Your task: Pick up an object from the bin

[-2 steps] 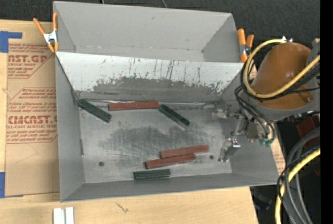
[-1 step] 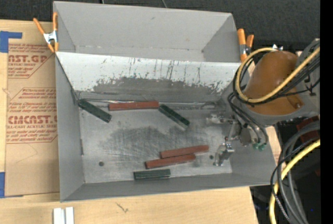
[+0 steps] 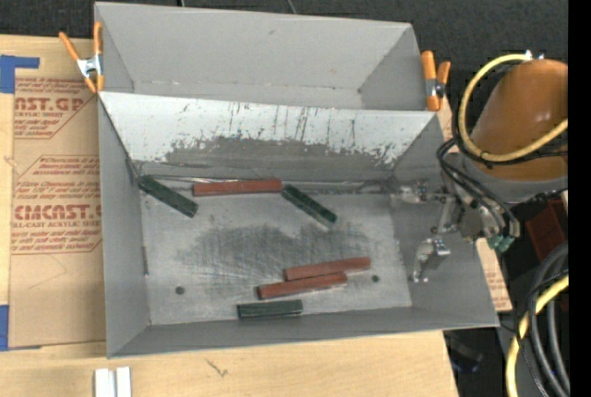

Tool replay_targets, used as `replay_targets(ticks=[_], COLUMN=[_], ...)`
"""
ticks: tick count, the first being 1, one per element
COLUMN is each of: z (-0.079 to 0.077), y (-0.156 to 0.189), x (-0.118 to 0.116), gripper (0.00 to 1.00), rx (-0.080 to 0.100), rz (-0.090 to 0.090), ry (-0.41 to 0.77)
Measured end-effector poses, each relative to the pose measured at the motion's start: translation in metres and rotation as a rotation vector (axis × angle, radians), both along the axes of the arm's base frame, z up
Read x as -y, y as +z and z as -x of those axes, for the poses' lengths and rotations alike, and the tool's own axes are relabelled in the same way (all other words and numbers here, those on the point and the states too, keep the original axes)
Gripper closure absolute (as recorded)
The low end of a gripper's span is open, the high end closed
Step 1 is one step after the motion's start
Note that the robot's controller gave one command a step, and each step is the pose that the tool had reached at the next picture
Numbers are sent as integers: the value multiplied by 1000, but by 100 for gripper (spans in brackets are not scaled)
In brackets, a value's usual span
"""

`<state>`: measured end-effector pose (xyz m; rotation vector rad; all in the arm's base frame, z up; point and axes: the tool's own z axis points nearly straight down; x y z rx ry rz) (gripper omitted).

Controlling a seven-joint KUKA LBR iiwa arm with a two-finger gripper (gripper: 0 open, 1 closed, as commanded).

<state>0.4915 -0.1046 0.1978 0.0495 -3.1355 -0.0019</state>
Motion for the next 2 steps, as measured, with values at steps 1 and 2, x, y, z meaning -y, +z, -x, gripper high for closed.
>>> replay_targets(ticks=[1,2], z=[-12,-22], y=[-32,-126], x=[-13,-42], gripper=[0,100], rx=[15,-2], rz=[3,0], ry=[63,191])
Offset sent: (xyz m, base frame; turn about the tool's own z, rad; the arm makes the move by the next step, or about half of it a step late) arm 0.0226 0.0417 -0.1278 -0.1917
